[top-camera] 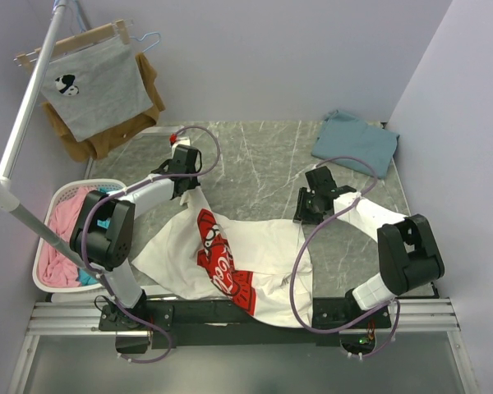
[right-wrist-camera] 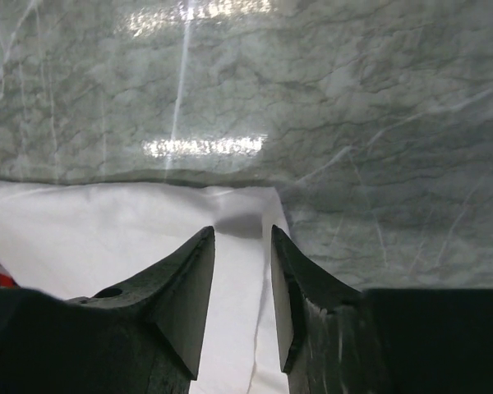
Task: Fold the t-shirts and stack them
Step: Flatten out the tshirt
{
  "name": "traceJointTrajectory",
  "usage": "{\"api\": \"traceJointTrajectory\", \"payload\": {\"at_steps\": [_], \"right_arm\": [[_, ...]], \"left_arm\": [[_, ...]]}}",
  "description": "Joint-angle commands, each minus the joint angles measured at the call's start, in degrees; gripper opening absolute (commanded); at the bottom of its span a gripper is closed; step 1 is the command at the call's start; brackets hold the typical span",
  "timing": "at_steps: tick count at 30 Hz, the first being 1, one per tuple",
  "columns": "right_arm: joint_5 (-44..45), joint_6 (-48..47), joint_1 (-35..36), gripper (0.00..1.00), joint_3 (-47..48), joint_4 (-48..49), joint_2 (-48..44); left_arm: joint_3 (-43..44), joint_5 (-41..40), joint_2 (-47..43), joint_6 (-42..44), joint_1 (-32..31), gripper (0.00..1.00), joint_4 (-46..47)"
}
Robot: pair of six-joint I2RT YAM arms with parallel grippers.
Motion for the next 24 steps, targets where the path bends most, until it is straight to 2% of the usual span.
{"api": "traceJointTrajectory", "payload": {"at_steps": [1, 12, 14, 18, 24], "right_arm": [[4.6, 1.3, -0.6, 0.42, -0.8, 1.6, -0.1], [-3.2, 1.5, -1.3, 0.41, -2.2, 8.2, 4.1], [-5.8, 1.1, -1.4, 0.35, -2.2, 10.1, 4.7], [-6.2, 1.0, -1.6, 0.0, -2.2, 10.8, 3.7], [2.5, -0.1, -3.0, 0.0, -0.6, 7.8, -3.7]], "left_arm": [[0.0, 1.2, -2.3, 0.7, 0.0, 0.01, 0.4], [0.1, 1.5, -1.9, 0.9, 0.0, 0.01, 0.3], [0.0, 1.4, -1.9, 1.0, 0.0, 0.01, 0.4], [0.1, 1.3, -1.8, 0.9, 0.0, 0.01, 0.2], [1.0, 0.1, -2.0, 1.5, 0.0, 0.01, -0.3]]}}
